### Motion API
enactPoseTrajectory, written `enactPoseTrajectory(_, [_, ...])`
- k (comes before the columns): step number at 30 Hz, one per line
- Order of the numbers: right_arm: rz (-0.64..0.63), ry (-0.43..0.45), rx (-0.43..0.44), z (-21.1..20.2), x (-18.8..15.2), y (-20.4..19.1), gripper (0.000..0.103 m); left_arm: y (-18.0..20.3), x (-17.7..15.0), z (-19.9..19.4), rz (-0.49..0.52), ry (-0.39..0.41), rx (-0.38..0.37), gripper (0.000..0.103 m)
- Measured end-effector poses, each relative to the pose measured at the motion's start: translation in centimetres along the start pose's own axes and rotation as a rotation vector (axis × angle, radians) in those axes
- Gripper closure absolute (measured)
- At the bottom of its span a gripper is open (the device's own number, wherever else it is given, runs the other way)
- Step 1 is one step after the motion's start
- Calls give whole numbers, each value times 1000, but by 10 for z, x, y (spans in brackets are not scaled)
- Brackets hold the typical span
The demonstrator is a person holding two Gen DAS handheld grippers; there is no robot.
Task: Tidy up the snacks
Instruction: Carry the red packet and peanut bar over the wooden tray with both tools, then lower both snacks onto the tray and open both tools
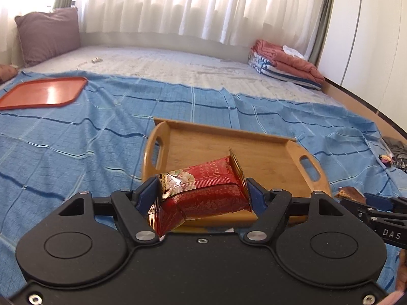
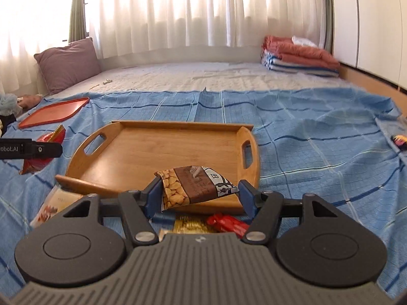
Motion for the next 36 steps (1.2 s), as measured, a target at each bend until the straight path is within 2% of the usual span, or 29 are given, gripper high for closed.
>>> enactPoseTrajectory(3, [28, -43, 22, 26, 10, 4, 37, 0, 9, 28, -13, -58, -12, 31])
enactPoseTrajectory(7, [86, -112, 45, 59, 15, 8, 37, -5, 8, 69, -10, -127, 29, 31])
enactPoseTrajectory(13, [80, -180, 13, 94, 11, 9, 37, -7, -1, 101, 20, -174, 52, 31])
enactPoseTrajectory(20, [75, -237, -9, 111, 1, 9, 37, 1, -7, 117, 125, -190, 78, 31])
enactPoseTrajectory(36, [103, -250, -13, 120, -9, 12, 36, 2, -18, 129, 170, -205, 90, 31])
Point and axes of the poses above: each gripper's, at about its wrist camera, not at the fingertips, and z roughly the way its jaws point, y to its right, x to its top, the point moved 10 cm from there along z, roughly the way its jaws point, and after that the axes turned 3 degrees about -y, right-handed, at the moved point
